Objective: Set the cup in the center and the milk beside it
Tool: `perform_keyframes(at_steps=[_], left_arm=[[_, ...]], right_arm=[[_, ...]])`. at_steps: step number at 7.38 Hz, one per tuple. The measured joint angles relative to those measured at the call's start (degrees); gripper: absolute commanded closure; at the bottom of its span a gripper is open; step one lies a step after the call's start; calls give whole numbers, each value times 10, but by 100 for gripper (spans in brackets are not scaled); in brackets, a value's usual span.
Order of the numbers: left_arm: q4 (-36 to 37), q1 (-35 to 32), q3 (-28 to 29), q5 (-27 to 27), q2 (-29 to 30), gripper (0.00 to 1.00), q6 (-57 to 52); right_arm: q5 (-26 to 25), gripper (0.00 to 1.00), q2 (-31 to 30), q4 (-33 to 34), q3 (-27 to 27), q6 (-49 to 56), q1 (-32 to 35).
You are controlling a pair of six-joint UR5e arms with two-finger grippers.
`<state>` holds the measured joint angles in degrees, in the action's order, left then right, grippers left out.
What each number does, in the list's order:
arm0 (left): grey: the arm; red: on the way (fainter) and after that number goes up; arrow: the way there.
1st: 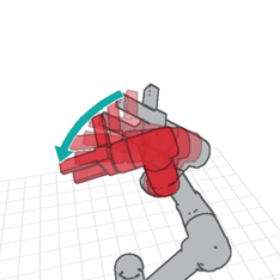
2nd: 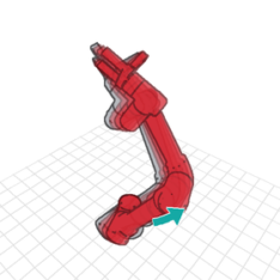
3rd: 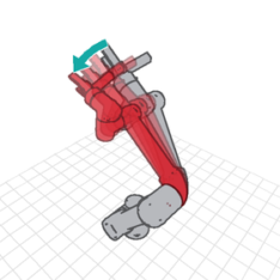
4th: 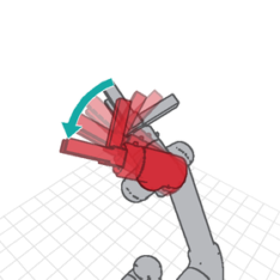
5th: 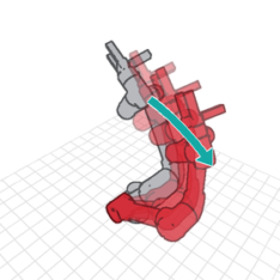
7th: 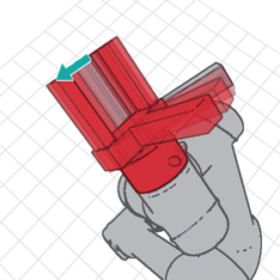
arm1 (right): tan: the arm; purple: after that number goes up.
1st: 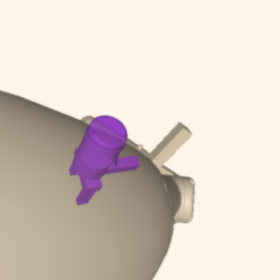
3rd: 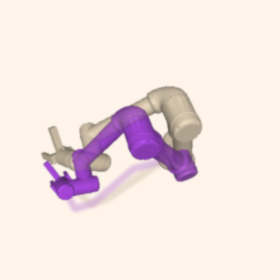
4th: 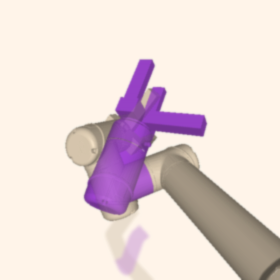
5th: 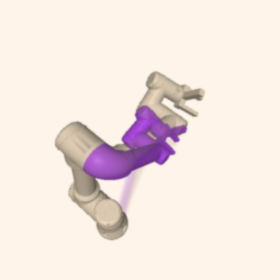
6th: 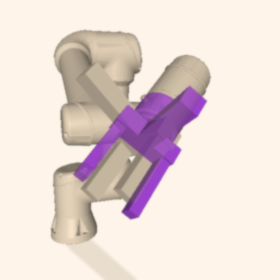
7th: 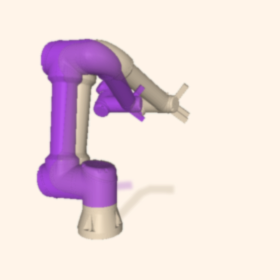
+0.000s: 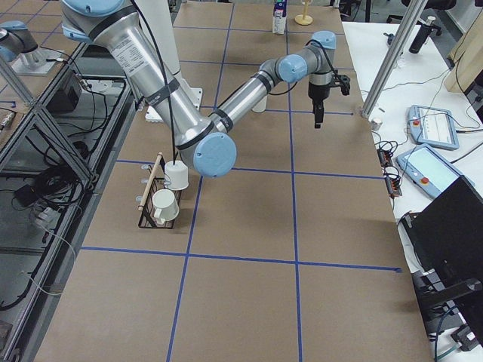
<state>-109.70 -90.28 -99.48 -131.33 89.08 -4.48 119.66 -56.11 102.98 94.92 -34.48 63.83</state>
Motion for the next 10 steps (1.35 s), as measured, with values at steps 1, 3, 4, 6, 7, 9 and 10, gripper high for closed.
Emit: perform_keyframes(at_steps=[1,3,4,6,7,9,10], left_arm=[[-3,1,-2,-5,2,1,14],[-5,2,-4,-16,6,1,22],[-5,2,-4,-18,7,1,23],[-4,2,-3,-22,7,1,24],[-2,2,-1,-25,7,2,25],[-1,2,23,-27,14,2,23],[-9,3,52,-27,22,2,20]], right_arm=[[24,0,-54,-1,9,86,46],[61,0,-149,-3,13,227,129],[66,0,-205,-10,13,296,161],[67,0,-329,-67,13,364,200],[69,0,-381,-113,11,371,212],[91,0,-421,-164,7,373,225],[98,0,-423,-171,5,373,226]])
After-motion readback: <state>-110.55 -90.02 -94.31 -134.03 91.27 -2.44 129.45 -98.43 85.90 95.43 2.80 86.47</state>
